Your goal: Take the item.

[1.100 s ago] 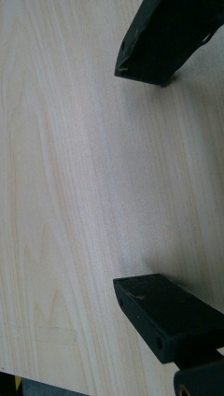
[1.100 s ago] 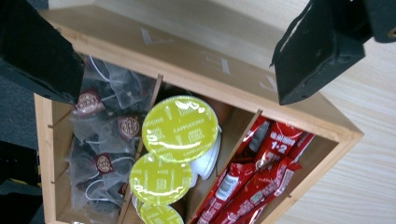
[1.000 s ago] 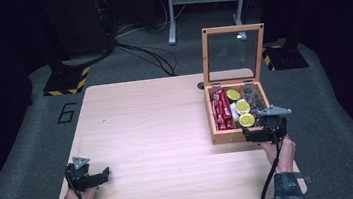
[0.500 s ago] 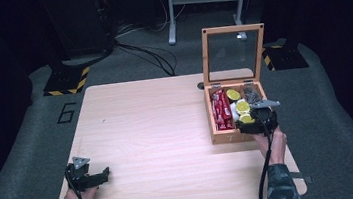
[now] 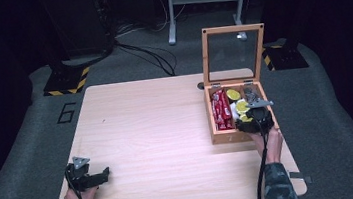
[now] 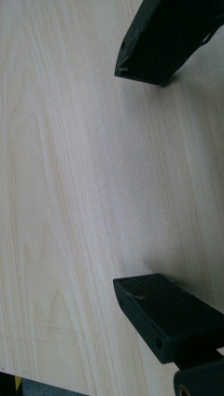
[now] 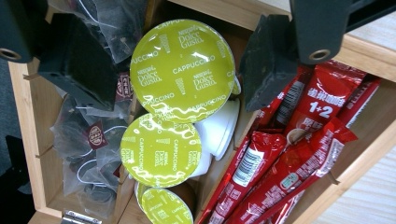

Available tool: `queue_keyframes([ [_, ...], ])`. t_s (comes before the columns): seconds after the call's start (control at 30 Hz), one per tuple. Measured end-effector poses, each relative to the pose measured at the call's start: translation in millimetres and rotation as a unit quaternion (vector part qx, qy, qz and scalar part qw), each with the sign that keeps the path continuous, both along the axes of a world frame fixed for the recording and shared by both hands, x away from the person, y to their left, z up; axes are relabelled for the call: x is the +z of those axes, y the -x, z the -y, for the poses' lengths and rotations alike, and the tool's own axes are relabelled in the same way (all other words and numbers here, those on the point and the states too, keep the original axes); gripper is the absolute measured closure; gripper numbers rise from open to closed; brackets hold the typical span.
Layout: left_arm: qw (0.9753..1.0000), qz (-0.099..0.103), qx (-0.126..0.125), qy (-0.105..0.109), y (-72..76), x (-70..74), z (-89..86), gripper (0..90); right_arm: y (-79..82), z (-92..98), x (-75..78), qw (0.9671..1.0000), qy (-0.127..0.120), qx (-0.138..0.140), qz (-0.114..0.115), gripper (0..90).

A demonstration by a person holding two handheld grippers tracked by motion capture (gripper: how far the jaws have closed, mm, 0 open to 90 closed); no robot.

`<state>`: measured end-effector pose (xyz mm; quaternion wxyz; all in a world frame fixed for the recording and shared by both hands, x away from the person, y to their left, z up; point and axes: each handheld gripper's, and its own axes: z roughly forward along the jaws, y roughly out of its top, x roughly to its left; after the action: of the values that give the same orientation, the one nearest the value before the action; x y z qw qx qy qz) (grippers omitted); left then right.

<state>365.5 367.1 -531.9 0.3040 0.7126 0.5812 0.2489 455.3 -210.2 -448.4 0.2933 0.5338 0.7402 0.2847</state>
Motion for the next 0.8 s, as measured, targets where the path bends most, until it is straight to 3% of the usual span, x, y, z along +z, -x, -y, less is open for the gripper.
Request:
queue_keyframes([
  [0.33,1.0000,-0.001,0.000,0.001,0.1,0.0,0.1,1.8,-2.6,-1.3,-5.6,1.0000,-0.001,-0.001,0.000,36.2],
  [0.8,1.0000,0.000,0.000,0.000,0.0,0.0,0.1,1.8,0.3,-2.3,-2.9,0.9999,-0.001,0.004,0.012,37.3],
])
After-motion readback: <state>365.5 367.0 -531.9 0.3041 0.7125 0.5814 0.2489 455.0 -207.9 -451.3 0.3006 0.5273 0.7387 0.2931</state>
